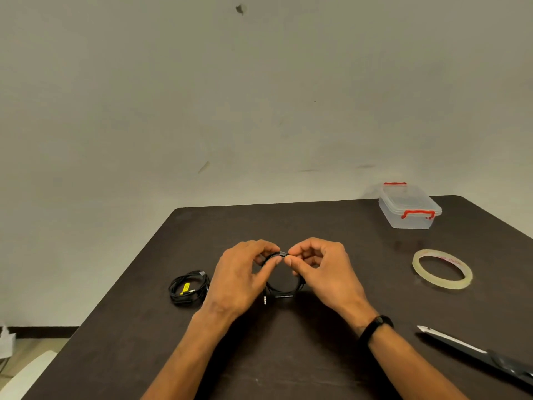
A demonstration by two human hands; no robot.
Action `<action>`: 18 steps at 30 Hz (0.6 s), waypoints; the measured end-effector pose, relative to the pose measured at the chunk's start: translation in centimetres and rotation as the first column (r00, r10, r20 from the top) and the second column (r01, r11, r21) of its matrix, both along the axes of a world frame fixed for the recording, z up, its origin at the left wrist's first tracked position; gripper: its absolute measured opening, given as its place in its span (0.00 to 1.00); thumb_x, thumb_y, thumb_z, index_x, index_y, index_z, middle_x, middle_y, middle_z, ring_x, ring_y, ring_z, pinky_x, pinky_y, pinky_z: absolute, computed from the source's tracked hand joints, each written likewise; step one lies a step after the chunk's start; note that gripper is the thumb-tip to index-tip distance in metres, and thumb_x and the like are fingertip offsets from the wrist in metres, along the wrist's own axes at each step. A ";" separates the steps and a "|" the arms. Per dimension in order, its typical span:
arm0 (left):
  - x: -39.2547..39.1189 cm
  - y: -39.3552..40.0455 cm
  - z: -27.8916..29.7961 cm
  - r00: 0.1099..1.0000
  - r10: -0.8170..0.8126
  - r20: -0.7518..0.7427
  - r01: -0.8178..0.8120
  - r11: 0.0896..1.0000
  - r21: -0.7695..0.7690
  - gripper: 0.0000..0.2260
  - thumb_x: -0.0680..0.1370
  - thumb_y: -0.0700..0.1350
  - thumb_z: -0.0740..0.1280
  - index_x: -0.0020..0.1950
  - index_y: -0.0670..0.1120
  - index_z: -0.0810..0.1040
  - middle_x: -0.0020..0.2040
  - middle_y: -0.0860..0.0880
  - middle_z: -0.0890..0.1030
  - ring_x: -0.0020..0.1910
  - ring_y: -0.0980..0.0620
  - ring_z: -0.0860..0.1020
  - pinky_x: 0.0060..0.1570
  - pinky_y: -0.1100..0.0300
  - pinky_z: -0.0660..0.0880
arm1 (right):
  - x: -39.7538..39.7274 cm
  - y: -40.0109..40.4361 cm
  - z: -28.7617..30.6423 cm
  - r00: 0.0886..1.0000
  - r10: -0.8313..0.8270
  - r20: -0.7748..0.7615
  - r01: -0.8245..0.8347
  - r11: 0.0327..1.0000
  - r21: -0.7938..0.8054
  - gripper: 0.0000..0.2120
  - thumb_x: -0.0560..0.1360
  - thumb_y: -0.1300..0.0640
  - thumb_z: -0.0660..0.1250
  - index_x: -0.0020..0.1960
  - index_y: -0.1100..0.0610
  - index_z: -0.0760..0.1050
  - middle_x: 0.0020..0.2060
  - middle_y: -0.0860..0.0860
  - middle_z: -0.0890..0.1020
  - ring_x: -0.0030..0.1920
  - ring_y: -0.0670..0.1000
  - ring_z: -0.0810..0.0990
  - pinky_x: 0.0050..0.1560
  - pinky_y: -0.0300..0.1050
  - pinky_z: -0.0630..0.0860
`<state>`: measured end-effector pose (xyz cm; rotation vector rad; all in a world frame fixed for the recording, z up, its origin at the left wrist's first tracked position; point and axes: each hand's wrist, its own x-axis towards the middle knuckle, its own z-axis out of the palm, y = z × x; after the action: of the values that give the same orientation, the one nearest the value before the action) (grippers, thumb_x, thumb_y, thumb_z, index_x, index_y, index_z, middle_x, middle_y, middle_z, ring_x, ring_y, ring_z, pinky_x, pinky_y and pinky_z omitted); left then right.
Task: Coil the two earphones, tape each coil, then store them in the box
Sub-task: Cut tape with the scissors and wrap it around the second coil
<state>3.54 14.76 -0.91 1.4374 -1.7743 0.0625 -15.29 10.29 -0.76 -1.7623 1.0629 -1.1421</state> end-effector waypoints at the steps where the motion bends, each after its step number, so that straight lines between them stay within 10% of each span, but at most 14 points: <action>1: 0.0 0.0 0.1 1.000 0.000 -0.008 0.000 1.000 -0.001 0.08 0.79 0.55 0.72 0.56 0.56 0.85 0.47 0.61 0.85 0.47 0.60 0.81 0.49 0.59 0.79 | 0.0 0.0 0.0 1.000 0.006 -0.003 -0.006 1.000 -0.002 0.05 0.75 0.55 0.79 0.47 0.49 0.84 0.39 0.49 0.87 0.39 0.47 0.87 0.46 0.49 0.86; 11: 0.2 0.1 0.9 0.936 -0.030 -0.350 0.111 0.971 0.214 0.07 0.82 0.49 0.70 0.48 0.52 0.87 0.41 0.56 0.87 0.44 0.58 0.85 0.47 0.61 0.79 | 0.0 -0.2 0.2 0.999 0.035 -0.012 -0.036 0.996 -0.075 0.05 0.75 0.57 0.79 0.47 0.49 0.84 0.40 0.47 0.86 0.42 0.46 0.86 0.48 0.49 0.85; 18: 0.0 0.6 1.9 0.618 0.040 -0.785 0.333 0.891 0.308 0.09 0.80 0.44 0.72 0.46 0.39 0.88 0.41 0.41 0.87 0.40 0.49 0.82 0.42 0.58 0.82 | 0.0 -0.2 0.2 0.996 0.080 0.034 -0.075 0.990 -0.116 0.06 0.74 0.56 0.80 0.47 0.48 0.85 0.41 0.47 0.87 0.43 0.47 0.86 0.50 0.51 0.85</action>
<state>3.53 15.34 0.94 1.2845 -1.1671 -0.9791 -15.25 10.10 -0.52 -1.8459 0.9139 -1.2050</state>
